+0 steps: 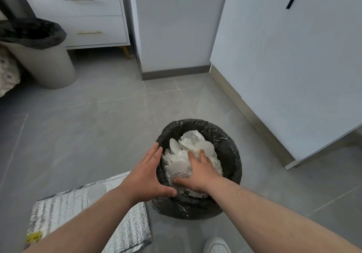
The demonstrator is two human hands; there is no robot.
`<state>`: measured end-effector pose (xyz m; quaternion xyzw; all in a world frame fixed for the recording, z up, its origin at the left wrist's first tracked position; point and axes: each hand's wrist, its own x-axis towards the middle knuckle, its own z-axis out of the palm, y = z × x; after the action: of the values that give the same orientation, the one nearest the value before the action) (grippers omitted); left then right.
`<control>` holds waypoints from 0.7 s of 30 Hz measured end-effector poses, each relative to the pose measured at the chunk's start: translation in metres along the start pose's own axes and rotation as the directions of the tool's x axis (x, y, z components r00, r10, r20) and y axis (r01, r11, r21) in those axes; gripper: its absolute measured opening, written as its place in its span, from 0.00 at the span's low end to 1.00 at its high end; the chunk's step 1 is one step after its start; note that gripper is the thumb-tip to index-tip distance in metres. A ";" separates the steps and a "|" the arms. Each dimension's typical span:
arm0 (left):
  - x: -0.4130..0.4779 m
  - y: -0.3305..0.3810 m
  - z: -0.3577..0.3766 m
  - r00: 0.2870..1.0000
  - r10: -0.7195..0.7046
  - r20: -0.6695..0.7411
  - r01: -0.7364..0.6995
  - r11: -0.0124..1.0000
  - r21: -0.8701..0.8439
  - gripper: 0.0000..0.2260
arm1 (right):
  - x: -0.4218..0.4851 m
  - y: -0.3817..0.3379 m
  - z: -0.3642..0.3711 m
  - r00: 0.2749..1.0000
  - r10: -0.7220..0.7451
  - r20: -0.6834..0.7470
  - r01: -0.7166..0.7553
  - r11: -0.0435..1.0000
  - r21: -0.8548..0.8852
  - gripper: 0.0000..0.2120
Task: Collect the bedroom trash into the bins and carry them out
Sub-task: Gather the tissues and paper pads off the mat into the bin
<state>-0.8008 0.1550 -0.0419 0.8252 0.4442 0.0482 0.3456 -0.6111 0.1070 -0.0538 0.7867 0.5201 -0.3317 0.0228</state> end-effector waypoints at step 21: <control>-0.155 -0.224 -0.045 0.792 -0.583 -0.178 0.572 0.812 -0.115 0.29 | -0.032 -0.194 0.026 0.766 -0.625 -0.149 0.558 0.762 -0.328 0.20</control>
<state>-1.0677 0.1424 -0.1096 0.6308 0.7066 0.0373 0.3185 -0.7936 0.1599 0.0032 0.6050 0.7812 -0.1475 -0.0449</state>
